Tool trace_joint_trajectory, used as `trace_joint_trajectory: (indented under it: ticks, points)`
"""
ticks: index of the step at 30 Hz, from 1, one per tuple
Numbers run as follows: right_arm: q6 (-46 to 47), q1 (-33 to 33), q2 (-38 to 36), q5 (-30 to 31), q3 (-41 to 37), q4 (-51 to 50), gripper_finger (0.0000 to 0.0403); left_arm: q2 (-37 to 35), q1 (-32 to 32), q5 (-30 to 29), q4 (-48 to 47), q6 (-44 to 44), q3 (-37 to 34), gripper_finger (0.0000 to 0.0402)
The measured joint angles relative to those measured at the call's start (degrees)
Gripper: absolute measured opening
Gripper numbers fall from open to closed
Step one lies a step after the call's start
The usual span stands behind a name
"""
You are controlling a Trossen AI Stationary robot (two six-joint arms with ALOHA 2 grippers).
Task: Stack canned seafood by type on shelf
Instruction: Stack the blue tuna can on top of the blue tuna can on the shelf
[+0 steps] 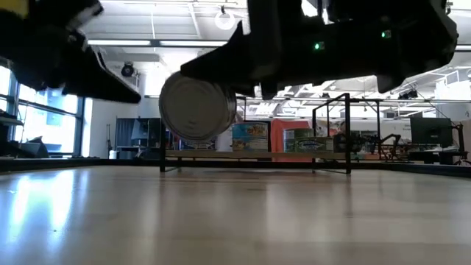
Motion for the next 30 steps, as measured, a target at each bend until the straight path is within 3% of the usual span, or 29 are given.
trace_joint_trajectory:
  ticks: [4,8,12,19,24,30]
  points:
    - [0.04,-0.07,0.00,-3.28,0.00,0.04,0.0116,0.14,4.00,12.80,25.36,13.79,-7.10,0.0201]
    - [-0.26,-0.36,0.00,-4.18,0.02,-0.18,0.0116,0.19,7.25,20.54,38.54,22.64,-9.96,0.0247]
    - [-0.23,-0.78,-0.02,-5.56,0.02,-1.20,0.0116,0.31,9.57,26.70,39.08,27.79,-9.78,0.0266]
    - [-0.76,-2.31,-0.02,-7.56,-0.04,-2.72,0.0116,0.78,11.92,31.25,38.87,27.73,-9.70,0.0268]
    - [-0.70,-3.38,-0.02,-6.63,0.94,-2.49,0.0116,0.75,11.81,32.00,40.14,26.17,-9.33,0.0269]
    - [-0.47,-3.96,-0.07,-9.81,7.13,-12.38,0.0116,1.47,10.51,32.39,39.08,25.05,-9.37,0.0269]
